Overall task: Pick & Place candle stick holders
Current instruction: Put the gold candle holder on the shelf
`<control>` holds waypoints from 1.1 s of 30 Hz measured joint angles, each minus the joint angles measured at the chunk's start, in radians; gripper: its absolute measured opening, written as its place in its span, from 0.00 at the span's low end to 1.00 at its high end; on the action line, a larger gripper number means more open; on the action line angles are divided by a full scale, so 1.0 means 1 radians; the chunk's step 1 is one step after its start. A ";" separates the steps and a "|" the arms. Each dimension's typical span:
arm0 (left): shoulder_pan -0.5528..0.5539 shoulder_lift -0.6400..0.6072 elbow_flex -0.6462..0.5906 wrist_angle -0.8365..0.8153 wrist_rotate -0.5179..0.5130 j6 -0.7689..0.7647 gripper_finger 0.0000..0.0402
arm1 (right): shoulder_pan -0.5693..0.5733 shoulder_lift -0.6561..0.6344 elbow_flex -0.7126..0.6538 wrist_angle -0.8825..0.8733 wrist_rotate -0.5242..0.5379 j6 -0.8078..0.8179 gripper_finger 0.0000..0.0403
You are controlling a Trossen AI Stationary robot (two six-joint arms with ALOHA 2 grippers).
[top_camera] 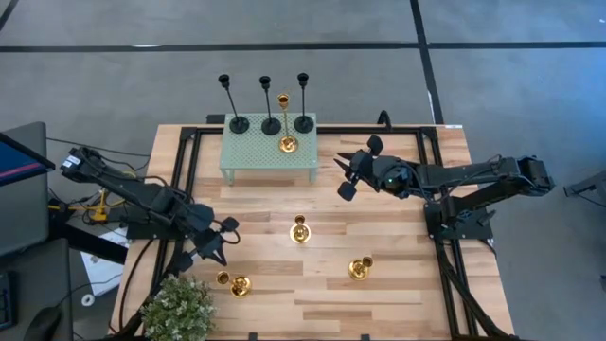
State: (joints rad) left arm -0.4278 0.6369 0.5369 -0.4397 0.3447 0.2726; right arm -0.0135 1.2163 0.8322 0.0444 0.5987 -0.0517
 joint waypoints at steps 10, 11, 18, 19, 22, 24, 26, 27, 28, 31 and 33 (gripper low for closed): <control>0.000 0.000 0.000 0.007 0.000 0.000 0.02 | 0.000 0.000 0.000 -0.006 0.000 0.000 0.18; 0.000 0.000 0.000 0.008 0.000 0.000 0.02 | 0.000 0.000 0.000 -0.006 0.000 0.000 0.18; 0.000 0.000 0.000 0.021 -0.013 -0.170 0.02 | 0.000 0.000 0.000 -0.006 0.000 0.000 0.18; 0.000 0.000 0.000 0.020 -0.033 -0.207 0.01 | 0.000 0.000 0.000 -0.006 0.000 0.000 0.18; 0.000 0.000 0.000 -0.006 -0.066 -0.313 0.01 | 0.000 0.000 0.000 -0.006 0.000 0.000 0.18; 0.000 0.000 0.000 -0.021 -0.067 -0.379 0.01 | 0.000 0.000 0.000 -0.006 0.000 0.000 0.18; -0.006 0.000 0.000 -0.036 -0.069 -0.433 0.01 | 0.000 0.000 0.000 -0.006 0.000 0.000 0.18; -0.015 0.000 0.000 -0.039 -0.075 -0.443 0.01 | 0.000 0.000 0.000 -0.006 0.000 0.000 0.18; -0.024 0.000 0.000 -0.040 -0.083 -0.447 0.01 | 0.000 0.000 0.000 -0.006 0.000 0.000 0.18; -0.055 0.002 0.000 -0.058 -0.114 -0.454 0.01 | 0.000 0.000 0.000 -0.006 0.000 0.000 0.18; -0.084 0.002 -0.006 -0.051 -0.148 -0.469 0.01 | 0.000 0.000 0.000 -0.006 0.000 0.000 0.18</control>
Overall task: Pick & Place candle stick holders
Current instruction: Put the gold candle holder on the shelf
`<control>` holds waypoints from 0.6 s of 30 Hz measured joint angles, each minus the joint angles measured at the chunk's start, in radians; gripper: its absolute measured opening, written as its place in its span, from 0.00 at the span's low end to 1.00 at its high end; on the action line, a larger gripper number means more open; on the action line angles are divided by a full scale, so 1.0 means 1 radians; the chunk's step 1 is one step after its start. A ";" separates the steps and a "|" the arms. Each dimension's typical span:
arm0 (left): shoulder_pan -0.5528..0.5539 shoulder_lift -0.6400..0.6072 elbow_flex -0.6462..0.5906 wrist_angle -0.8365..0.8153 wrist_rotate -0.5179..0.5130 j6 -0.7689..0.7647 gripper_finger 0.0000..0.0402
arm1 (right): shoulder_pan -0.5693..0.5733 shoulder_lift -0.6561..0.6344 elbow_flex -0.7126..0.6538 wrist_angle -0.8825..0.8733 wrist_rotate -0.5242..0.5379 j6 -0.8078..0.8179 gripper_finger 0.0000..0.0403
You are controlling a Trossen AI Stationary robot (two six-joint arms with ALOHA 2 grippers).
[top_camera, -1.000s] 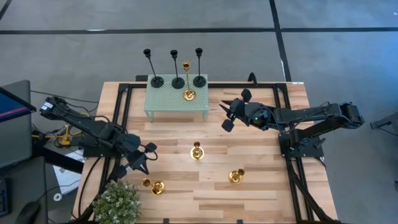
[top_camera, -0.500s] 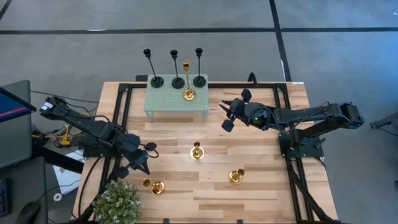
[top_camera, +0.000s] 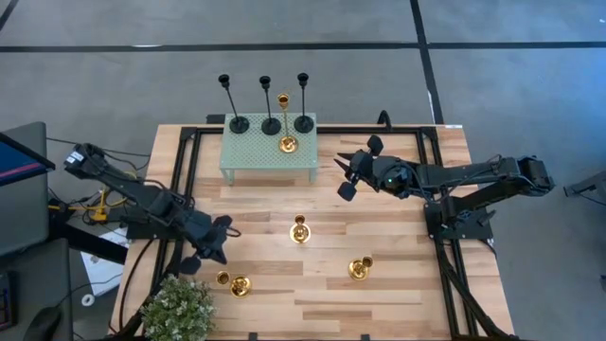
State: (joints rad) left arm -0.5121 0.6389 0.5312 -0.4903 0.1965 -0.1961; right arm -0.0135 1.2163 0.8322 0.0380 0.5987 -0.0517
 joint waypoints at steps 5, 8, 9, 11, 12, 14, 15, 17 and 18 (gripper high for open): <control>-0.100 0.001 -0.052 0.018 -0.140 -0.012 0.01 | 0.000 0.000 0.000 0.000 0.000 0.000 0.18; -0.153 0.001 -0.066 0.029 -0.187 -0.052 0.01 | 0.000 0.000 0.000 0.000 0.000 0.000 0.18; -0.169 0.001 -0.067 0.032 -0.201 -0.053 0.01 | 0.000 0.000 0.000 0.000 0.000 0.000 0.18; -0.191 0.001 -0.068 0.050 -0.210 -0.047 0.01 | 0.000 0.000 0.000 0.000 0.000 0.000 0.18; -0.196 0.001 -0.068 0.055 -0.209 -0.048 0.01 | 0.000 0.000 0.000 0.000 0.000 0.000 0.18; -0.200 0.004 -0.068 0.056 -0.195 -0.054 0.02 | 0.000 0.000 0.000 0.000 0.000 0.000 0.18; -0.200 0.005 -0.068 0.058 -0.188 -0.055 0.02 | 0.000 0.000 0.000 0.000 0.000 0.000 0.18; -0.200 0.005 -0.068 0.072 -0.185 -0.055 0.03 | 0.000 0.000 0.000 0.000 0.000 0.000 0.18; -0.200 0.005 -0.068 0.082 -0.189 -0.046 0.03 | 0.000 0.000 0.000 0.000 0.000 0.000 0.18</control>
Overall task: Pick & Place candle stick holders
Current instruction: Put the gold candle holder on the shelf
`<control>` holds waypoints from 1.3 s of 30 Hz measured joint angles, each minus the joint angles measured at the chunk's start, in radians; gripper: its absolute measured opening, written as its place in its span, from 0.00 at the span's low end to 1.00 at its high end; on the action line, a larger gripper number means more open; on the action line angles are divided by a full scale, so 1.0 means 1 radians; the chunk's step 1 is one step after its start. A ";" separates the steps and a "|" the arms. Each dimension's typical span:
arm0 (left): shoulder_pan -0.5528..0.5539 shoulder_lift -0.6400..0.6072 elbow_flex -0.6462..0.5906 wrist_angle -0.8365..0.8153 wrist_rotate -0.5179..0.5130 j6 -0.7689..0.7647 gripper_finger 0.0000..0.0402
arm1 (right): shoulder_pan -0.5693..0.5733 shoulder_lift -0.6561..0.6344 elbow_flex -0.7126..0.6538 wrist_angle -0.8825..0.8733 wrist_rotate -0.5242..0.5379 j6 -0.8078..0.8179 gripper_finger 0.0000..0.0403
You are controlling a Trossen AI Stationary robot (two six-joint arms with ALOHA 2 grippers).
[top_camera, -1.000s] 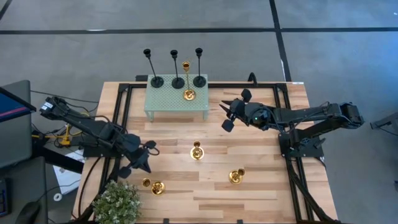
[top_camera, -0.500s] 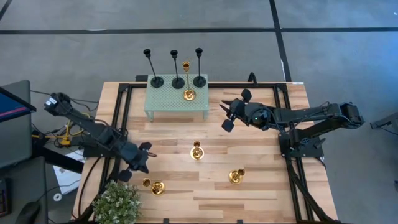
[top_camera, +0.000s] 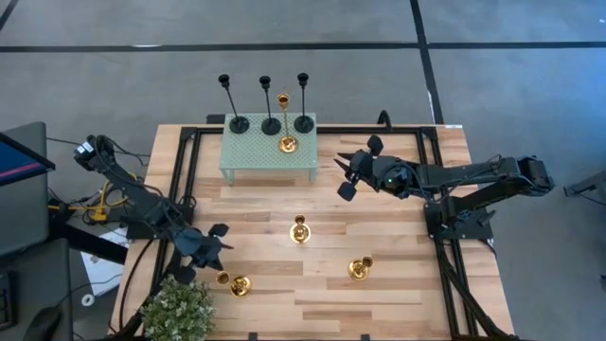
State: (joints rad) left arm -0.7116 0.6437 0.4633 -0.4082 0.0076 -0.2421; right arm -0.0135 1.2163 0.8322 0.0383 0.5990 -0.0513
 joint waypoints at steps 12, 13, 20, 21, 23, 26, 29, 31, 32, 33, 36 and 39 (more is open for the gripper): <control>0.000 0.001 0.000 0.147 0.004 0.164 0.16 | 0.000 0.000 0.000 0.000 0.000 0.104 0.18; 0.000 0.001 0.000 0.147 0.015 0.177 0.18 | 0.000 0.000 0.000 0.000 0.000 0.105 0.18; 0.000 0.064 -0.001 0.155 0.028 0.244 0.29 | 0.000 0.000 0.000 0.000 0.000 0.105 0.18; 0.000 0.089 -0.001 0.163 0.023 0.245 0.31 | 0.000 0.000 0.000 0.000 0.000 0.105 0.18; 0.000 0.144 -0.002 0.201 0.019 0.246 0.33 | 0.000 0.000 0.000 0.000 0.000 0.105 0.18; 0.000 0.228 -0.002 0.282 0.019 0.245 0.35 | 0.000 0.000 0.000 0.000 0.000 0.105 0.18; 0.000 0.289 -0.002 0.350 0.030 0.239 0.35 | 0.000 0.000 0.000 0.000 0.000 0.105 0.18; 0.000 0.320 -0.002 0.380 0.041 0.238 0.35 | 0.000 0.000 0.000 0.000 0.000 0.105 0.18; 0.000 0.332 -0.002 0.390 0.043 0.238 0.35 | 0.000 0.000 0.000 0.000 0.000 0.105 0.18; 0.000 0.341 -0.002 0.396 0.043 0.238 0.34 | 0.000 0.000 0.000 0.000 0.000 0.105 0.18; 0.000 0.354 -0.002 0.400 0.042 0.238 0.33 | 0.000 0.000 0.000 0.000 0.000 0.105 0.18; 0.000 0.353 -0.002 0.403 0.042 0.238 0.31 | 0.000 0.000 0.000 0.000 0.000 0.105 0.18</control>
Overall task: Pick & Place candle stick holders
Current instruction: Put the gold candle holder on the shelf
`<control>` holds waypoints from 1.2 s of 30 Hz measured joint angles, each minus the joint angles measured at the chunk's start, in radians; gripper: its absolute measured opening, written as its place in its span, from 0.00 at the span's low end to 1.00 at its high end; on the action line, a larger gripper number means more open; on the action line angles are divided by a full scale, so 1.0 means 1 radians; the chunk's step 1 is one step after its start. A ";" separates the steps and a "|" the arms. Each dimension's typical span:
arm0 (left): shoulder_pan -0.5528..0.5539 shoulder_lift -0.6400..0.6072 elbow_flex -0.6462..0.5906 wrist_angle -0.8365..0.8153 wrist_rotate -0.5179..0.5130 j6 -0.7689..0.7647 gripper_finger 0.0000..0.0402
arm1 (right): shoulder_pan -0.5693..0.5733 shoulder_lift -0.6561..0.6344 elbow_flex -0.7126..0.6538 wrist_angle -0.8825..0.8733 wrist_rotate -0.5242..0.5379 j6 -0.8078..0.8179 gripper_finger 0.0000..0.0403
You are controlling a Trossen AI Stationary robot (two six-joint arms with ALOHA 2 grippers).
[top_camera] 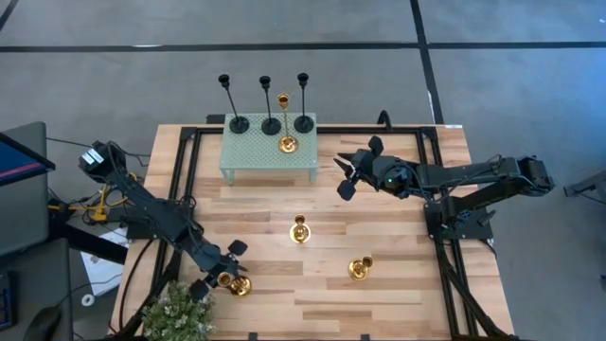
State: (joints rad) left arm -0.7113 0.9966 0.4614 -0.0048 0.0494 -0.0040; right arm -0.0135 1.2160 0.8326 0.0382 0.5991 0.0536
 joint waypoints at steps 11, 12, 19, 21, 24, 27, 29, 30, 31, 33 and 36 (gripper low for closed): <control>0.000 -0.008 0.000 0.001 -0.001 0.000 0.10 | 0.000 0.000 0.000 0.000 0.000 0.000 0.18; 0.000 -0.008 0.000 0.004 -0.004 0.000 0.08 | 0.000 0.000 0.000 0.000 0.000 0.000 0.18; 0.000 -0.008 0.000 0.006 -0.064 0.000 0.05 | 0.000 0.000 0.000 0.000 0.000 0.000 0.18; 0.000 -0.008 0.000 0.005 -0.108 0.000 0.06 | 0.000 0.000 0.000 0.000 0.000 0.000 0.18; 0.005 -0.008 0.000 0.005 -0.182 -0.001 0.04 | 0.000 0.000 0.000 0.000 0.000 0.000 0.18; 0.027 -0.016 0.000 0.000 -0.245 -0.025 0.03 | 0.000 0.000 0.000 0.000 0.000 0.000 0.18; 0.052 -0.036 0.000 -0.002 -0.268 -0.040 0.04 | 0.000 0.000 0.000 -0.001 0.000 0.000 0.18; 0.066 -0.048 0.000 -0.002 -0.272 -0.047 0.04 | 0.000 0.000 0.000 -0.003 0.000 0.000 0.18; 0.081 -0.064 0.000 -0.007 -0.272 -0.054 0.04 | 0.000 0.000 0.000 -0.004 0.000 0.000 0.18; 0.107 -0.105 0.000 -0.024 -0.274 -0.059 0.04 | 0.000 0.000 0.000 -0.013 0.000 -0.001 0.18; 0.146 -0.165 0.000 -0.043 -0.274 -0.060 0.03 | 0.000 0.000 0.000 -0.054 0.000 0.000 0.18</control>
State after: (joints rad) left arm -0.5648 0.8318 0.4614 -0.0483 -0.2245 -0.0643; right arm -0.0135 1.2160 0.8326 -0.0157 0.5991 0.0532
